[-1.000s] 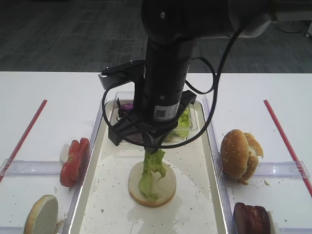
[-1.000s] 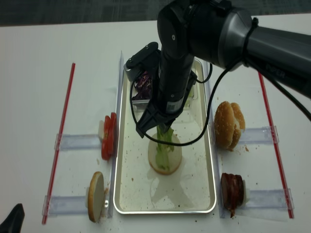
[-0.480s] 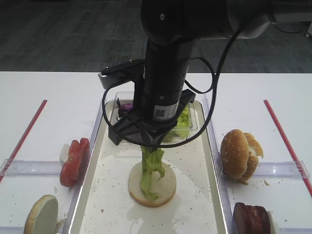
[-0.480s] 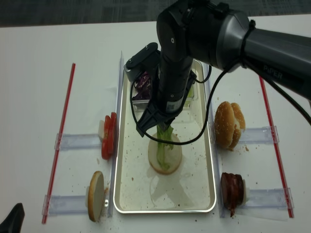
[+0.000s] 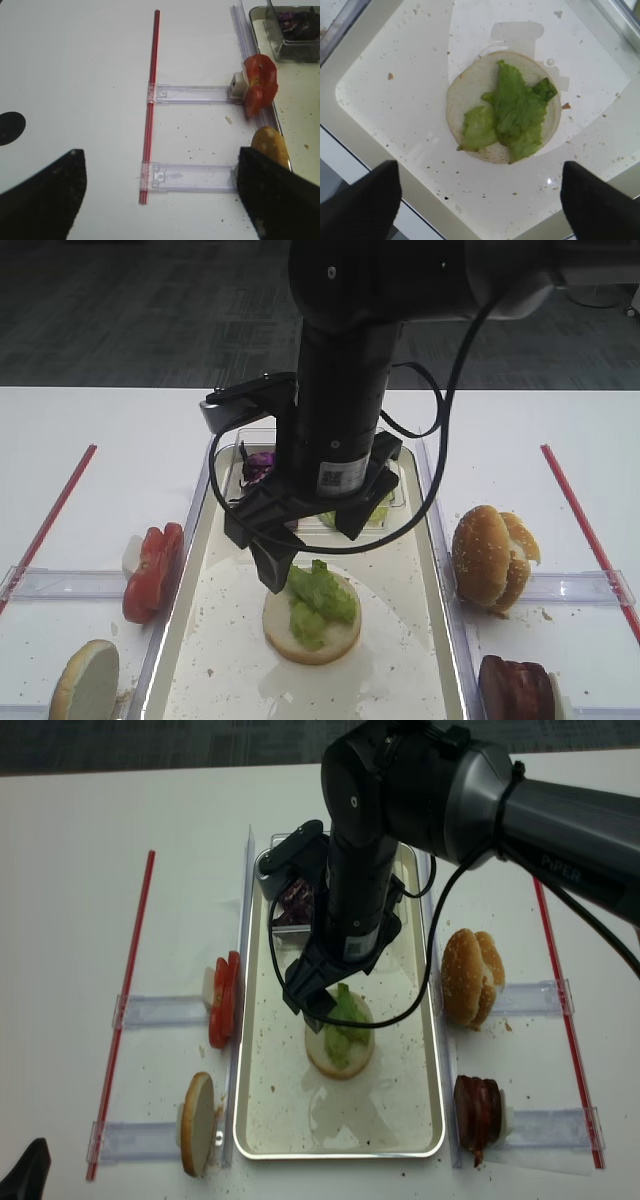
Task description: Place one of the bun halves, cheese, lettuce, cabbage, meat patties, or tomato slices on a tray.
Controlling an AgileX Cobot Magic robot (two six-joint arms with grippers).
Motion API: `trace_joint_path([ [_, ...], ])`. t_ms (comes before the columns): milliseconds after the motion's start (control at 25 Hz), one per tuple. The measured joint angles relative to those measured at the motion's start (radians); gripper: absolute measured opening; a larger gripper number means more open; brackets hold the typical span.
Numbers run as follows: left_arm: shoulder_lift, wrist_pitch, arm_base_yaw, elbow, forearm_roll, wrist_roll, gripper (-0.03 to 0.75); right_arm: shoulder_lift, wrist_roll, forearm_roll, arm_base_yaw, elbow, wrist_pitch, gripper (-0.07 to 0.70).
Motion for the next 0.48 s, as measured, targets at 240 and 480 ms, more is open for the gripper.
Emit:
trace_joint_path([
  [240,0.000,0.000,0.000,0.000,0.000,0.000,0.566,0.000,0.011,0.000,0.000,0.000,0.000,0.656],
  [480,0.000,0.000,0.000,0.000,0.000,0.000,0.566,0.000,0.026,-0.002,0.000,0.000,0.002,0.656],
])
